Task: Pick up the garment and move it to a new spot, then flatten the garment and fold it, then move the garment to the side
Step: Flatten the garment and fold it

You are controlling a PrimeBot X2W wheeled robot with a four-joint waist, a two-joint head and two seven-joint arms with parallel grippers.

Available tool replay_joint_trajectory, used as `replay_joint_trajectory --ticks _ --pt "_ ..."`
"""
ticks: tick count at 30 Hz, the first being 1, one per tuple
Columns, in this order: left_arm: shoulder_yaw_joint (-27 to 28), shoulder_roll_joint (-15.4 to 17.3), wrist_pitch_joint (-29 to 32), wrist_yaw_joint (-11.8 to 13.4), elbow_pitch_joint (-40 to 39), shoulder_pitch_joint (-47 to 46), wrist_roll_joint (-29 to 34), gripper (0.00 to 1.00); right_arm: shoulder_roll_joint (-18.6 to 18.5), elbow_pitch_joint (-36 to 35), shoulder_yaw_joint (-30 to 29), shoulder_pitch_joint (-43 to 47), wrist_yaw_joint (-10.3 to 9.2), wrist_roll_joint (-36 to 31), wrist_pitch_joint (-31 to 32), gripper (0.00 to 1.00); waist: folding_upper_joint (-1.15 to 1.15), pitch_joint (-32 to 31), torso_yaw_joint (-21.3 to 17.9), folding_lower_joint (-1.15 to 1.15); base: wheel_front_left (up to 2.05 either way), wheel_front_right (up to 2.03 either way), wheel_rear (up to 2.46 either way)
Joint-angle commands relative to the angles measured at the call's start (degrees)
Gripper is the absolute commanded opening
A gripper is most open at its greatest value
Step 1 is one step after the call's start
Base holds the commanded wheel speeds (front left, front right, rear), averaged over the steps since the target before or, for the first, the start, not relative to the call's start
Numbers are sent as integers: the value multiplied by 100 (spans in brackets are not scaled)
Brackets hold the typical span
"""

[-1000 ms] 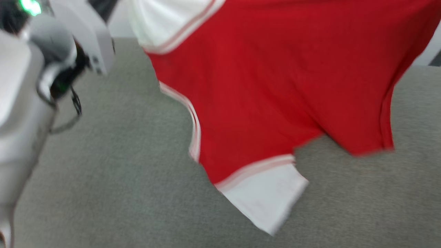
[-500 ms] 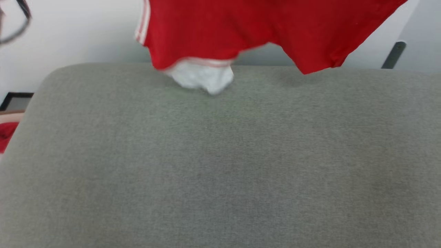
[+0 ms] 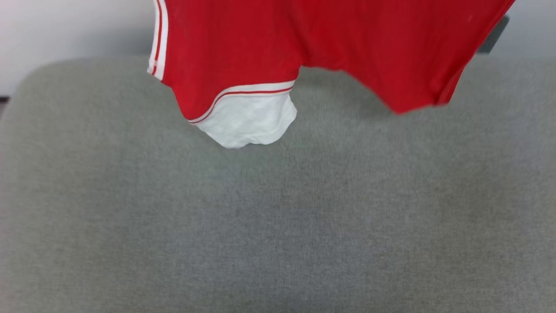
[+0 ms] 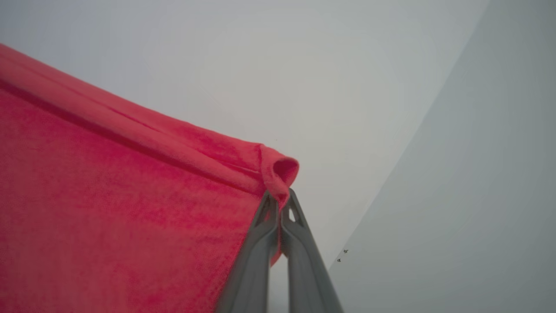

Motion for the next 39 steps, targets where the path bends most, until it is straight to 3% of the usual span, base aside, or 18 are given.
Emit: replay_joint_trajectory --ticks 1,5,9,14,15,19,21,26,30,35,39 --pt "-51 54 -15 22 8 -148 -64 0 -86 11 -63 -157 -10 -81 28 0 0 663 -56 0 0 0 0" --pt "-172 135 -214 19 -100 -489 -78 0 -7 -20 -208 -553 -10 -340 -143 0 0 1435 -132 0 0 0 0" --pt "-210 184 -875 78 -99 -942 144 0 177 81 -563 -1006 -10 -918 -815 0 0 2235 -241 0 0 0 0" --pt "-21 49 -1686 303 -64 -1866 313 0 360 187 -1279 -1691 -10 -2054 -1776 0 0 3143 -242 0 0 0 0" --pt "-21 49 -1686 303 -64 -1866 313 0 360 187 -1279 -1691 -10 -2054 -1776 0 0 3143 -242 0 0 0 0" --pt "187 -95 -1893 429 -200 -2269 417 0 435 8 -1716 -1936 -9 -3139 -2381 0 0 3806 -72 0 0 0 0" --pt "537 -133 -1910 531 -566 -2404 416 0 468 -156 -1936 -2103 -9 -3631 -2519 0 0 4117 36 0 0 0 0" --pt "1288 -193 -1901 686 -1459 -1663 815 0 772 -346 -2473 -1765 -9 -4506 -2683 0 0 4574 247 0 0 0 0" --pt "1889 -365 -1904 595 -1841 -929 1079 0 1018 -384 -2722 -1444 -9 -4908 -2709 0 0 4652 384 0 0 0 0" --pt "2529 -594 -1904 368 -1926 -223 1241 0 1208 -499 -2734 -1048 -9 -4862 -2712 0 0 4606 481 0 0 0 0" --pt "2732 -756 -1904 145 -1929 291 1355 0 1115 -595 -2379 -719 -9 -4502 -2712 0 0 4324 600 0 0 0 0"
